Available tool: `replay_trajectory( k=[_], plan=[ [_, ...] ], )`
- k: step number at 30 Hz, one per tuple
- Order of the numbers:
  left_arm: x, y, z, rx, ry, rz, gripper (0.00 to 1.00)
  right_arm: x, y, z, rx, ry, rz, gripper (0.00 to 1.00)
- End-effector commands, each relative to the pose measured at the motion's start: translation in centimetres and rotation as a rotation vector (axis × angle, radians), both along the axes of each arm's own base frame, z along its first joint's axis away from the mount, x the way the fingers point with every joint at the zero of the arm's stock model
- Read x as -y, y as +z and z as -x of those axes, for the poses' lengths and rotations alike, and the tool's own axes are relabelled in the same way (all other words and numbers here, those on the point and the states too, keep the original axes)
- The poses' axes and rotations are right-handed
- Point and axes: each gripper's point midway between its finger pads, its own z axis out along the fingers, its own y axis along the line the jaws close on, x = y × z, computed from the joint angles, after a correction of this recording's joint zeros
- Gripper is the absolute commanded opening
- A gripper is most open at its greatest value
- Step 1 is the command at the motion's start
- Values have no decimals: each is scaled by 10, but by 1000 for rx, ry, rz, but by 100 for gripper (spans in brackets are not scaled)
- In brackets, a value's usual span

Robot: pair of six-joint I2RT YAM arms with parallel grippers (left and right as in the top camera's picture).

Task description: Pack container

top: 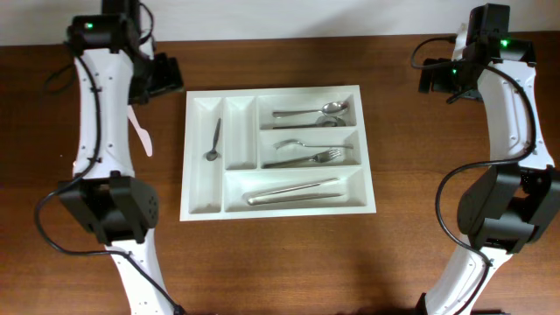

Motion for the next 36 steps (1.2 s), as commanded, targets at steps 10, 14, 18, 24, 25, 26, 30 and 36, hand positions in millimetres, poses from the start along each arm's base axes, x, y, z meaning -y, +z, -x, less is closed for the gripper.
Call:
replay_trajectory(
  k=[10,14,18,24,25,26,30,36],
  plan=[
    [-23,14,-9,64,234,-8,80,1,8,1,15,-10,1,99],
    [-67,11,-4,68,464,-81,79,1,8,1,15,-10,0,99],
    [-103,-17,17,-14,698,-129,79,1,8,1,15,-10,1,99],
    [-141,-103,87,-282,1057,-198,79,1,8,1,15,-10,0,99],
    [-144,-110,92,-296,1065,-201,80,1,8,1,15,-10,0,99],
    [-149,-119,98,-313,1078,-206,80,1,8,1,15,-10,0,99],
    [-179,-146,109,-316,1037,-231,80,1,8,1,15,-10,0,99],
    [-202,-158,89,-242,796,-247,81,1,8,1,15,-10,1,99]
  ],
)
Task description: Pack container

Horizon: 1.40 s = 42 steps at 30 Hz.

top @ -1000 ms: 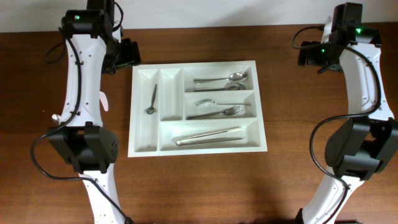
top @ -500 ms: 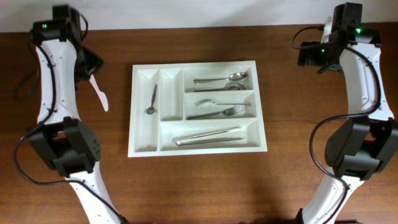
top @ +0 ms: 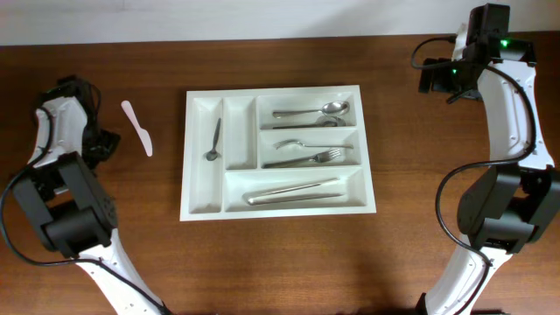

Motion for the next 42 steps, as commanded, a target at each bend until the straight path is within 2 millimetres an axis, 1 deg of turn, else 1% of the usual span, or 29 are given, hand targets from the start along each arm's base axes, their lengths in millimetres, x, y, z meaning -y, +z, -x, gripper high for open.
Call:
replay_trajectory(
  k=[1,6,11,14,21,23,25,26,28,29,31,32,33,35,37,38,41,42],
  plan=[
    [-11,-1,-5,-19,-187,-17,81,1,8,1,16,-9,1,99],
    [-17,-8,-10,-2,-227,-29,81,1,8,1,15,-9,1,99],
    [-19,-19,-12,5,-282,-39,81,1,8,1,16,-9,1,99],
    [-25,-26,-5,-11,-271,-51,81,1,8,1,16,-9,1,99],
    [-51,-29,11,-13,-202,-50,81,1,8,1,15,-9,1,99],
    [-58,-34,16,-16,-180,-40,81,1,8,1,15,-9,1,99],
    [-59,-42,18,-15,-171,-13,80,1,8,1,15,-9,1,99],
    [-56,-49,19,-11,-167,17,80,1,8,1,15,-9,1,99],
    [-51,-56,17,-4,-172,51,74,1,8,1,15,-9,1,99],
    [-46,-61,15,3,-193,78,70,1,8,1,16,-9,1,99],
    [-40,-67,13,9,-205,106,67,1,8,1,15,-9,1,99],
    [-39,-68,13,9,-205,112,64,1,8,1,16,-9,1,99],
    [-36,-73,13,11,-207,130,56,1,8,1,15,-9,1,99],
    [-35,-74,13,11,-206,136,44,1,8,1,16,-9,1,99],
    [-35,-74,12,12,-206,135,35,1,8,1,16,-9,1,99],
    [-35,-74,12,13,-206,135,24,1,8,1,15,-9,1,99],
    [-35,-74,12,15,-206,137,14,1,8,1,16,-9,1,99],
    [-34,-74,12,16,-207,140,6,1,8,1,15,-9,1,99]
  ],
)
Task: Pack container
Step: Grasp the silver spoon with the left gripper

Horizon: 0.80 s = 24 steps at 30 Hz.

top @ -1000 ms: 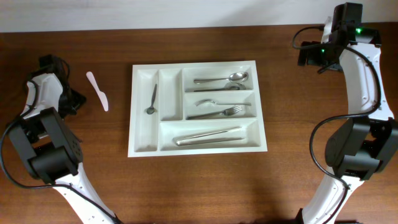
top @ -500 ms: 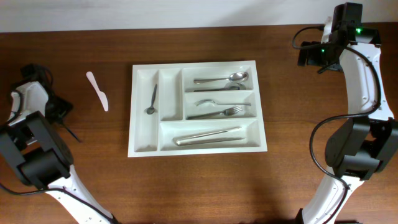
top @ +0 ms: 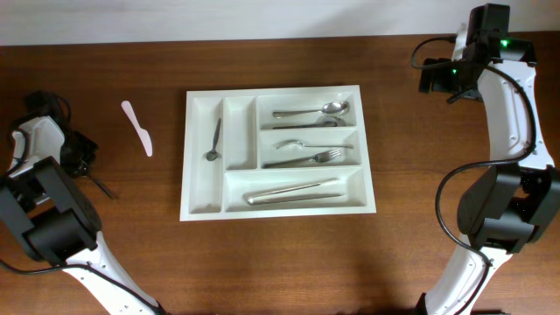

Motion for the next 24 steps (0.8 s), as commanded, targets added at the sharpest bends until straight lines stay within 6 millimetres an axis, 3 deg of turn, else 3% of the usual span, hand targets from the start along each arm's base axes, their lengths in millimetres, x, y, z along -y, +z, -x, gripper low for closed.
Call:
replay_trajectory(
  k=[1,11,24],
  plan=[
    [18,-43,18,-91,-13,97,2,1,8,1,15,-11,0,99],
    [27,-35,1,-20,-23,163,2,1,8,1,15,-11,0,99],
    [15,37,-46,86,-91,116,2,1,8,1,15,-11,0,99]
  ],
)
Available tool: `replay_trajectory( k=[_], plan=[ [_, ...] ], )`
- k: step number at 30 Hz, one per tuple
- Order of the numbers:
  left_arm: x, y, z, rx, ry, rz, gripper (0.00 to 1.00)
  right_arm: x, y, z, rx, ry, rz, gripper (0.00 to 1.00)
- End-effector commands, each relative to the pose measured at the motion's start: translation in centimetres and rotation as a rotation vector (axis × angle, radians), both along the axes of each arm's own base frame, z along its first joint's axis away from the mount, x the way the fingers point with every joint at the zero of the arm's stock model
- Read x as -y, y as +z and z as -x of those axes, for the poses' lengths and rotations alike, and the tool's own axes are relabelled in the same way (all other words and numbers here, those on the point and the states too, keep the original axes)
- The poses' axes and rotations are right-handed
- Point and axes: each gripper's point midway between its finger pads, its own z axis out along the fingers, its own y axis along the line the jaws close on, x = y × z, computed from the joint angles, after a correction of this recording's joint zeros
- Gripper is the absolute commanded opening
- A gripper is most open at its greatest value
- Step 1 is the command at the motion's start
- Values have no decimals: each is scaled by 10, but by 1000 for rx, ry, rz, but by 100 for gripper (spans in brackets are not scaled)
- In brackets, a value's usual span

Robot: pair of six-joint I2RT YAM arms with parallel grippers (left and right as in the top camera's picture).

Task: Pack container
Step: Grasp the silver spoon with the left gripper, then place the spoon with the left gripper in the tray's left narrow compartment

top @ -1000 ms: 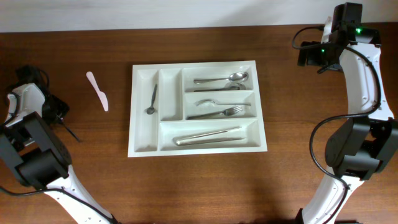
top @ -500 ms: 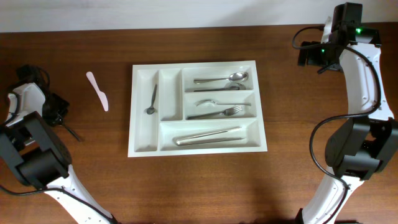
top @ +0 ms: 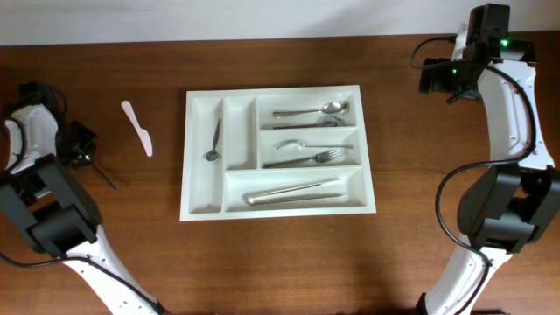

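A white cutlery tray (top: 203,210) lies mid-table. Its compartments hold a small spoon (top: 213,140), spoons (top: 311,112), forks (top: 306,150) and knives (top: 291,191). A white plastic knife (top: 137,128) lies on the wood left of the tray. My left gripper (top: 86,156) is at the far left edge, apart from both. A thin dark utensil (top: 105,178) sticks out of it toward the front right, so it appears shut on that. My right gripper (top: 435,80) hangs at the back right, far from the tray; its jaws are not readable.
Brown wooden table (top: 280,262) with a pale wall strip along the back edge. Both arm bases stand at the front corners, left (top: 61,227) and right (top: 503,219). Cables hang around each arm.
My left gripper has shifted slightly toward the back, and the thin dark utensil in it has come along. The tray, the white knife and the right arm are unchanged.
At first my left arm reached over the back left, partly covering the white knife. Then it was folded at the far left, the knife lying bare. Later a thin dark utensil showed at its gripper, and it remains there now, slightly farther back.
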Motion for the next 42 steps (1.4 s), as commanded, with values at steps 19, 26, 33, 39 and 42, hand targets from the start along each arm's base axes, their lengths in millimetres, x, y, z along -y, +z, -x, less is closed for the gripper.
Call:
replay_trajectory(
  k=[19,26,33,39,42],
  plan=[
    [138,59,-90,176,-460,58,2,1,8,2,15,-10,0,99],
    [207,92,-113,237,-707,17,2,1,8,1,15,-10,0,99],
    [261,89,-102,184,-868,11,2,1,8,1,15,-10,0,99],
    [283,71,-90,106,-928,-32,2,1,8,2,15,-10,0,99],
    [286,50,-78,47,-895,-2,2,1,8,2,15,-10,0,99]
  ],
)
